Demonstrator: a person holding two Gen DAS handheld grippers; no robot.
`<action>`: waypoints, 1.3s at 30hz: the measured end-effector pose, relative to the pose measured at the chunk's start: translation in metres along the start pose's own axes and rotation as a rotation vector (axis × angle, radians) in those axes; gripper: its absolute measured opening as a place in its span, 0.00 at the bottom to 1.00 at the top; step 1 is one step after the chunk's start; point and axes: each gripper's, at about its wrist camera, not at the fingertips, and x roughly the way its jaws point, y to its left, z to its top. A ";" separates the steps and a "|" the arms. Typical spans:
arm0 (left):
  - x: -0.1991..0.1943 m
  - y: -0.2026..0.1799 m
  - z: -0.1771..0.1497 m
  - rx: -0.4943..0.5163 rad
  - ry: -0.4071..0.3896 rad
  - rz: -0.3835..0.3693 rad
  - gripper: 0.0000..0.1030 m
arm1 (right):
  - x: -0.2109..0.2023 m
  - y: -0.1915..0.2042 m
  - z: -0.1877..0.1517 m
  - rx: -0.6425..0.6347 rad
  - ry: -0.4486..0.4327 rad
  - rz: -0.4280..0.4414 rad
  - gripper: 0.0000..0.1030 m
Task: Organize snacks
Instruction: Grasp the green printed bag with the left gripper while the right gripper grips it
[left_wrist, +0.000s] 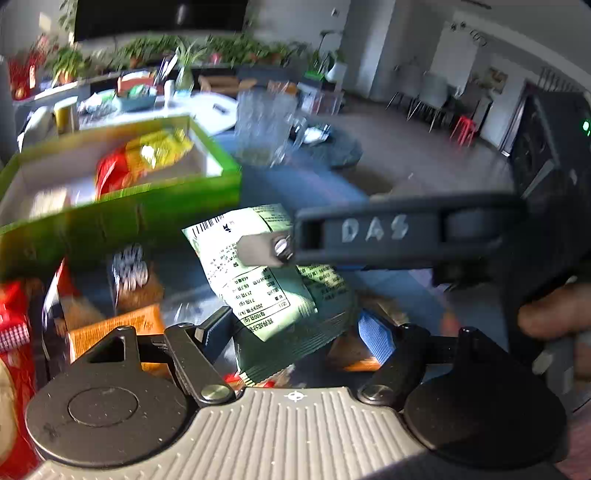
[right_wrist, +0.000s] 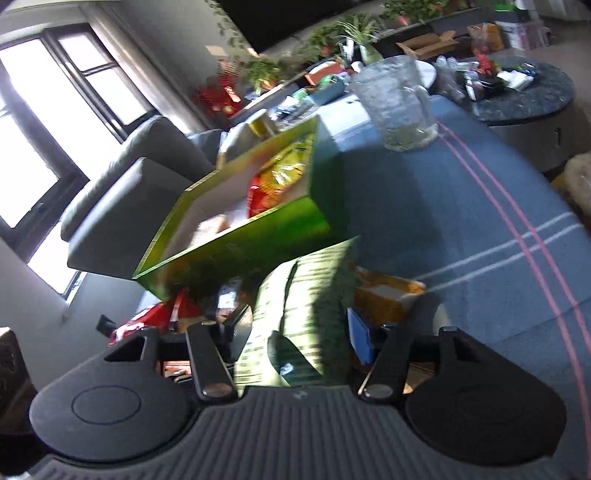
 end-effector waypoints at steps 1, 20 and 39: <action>-0.006 -0.003 0.002 0.011 -0.018 0.001 0.69 | -0.003 0.003 0.000 -0.017 -0.013 0.008 0.62; -0.051 -0.033 -0.041 0.018 0.041 -0.075 0.65 | -0.012 0.049 -0.008 -0.360 0.083 0.253 0.63; -0.054 0.027 -0.027 -0.168 0.006 0.061 0.66 | -0.045 0.007 -0.024 -0.196 0.040 -0.040 0.63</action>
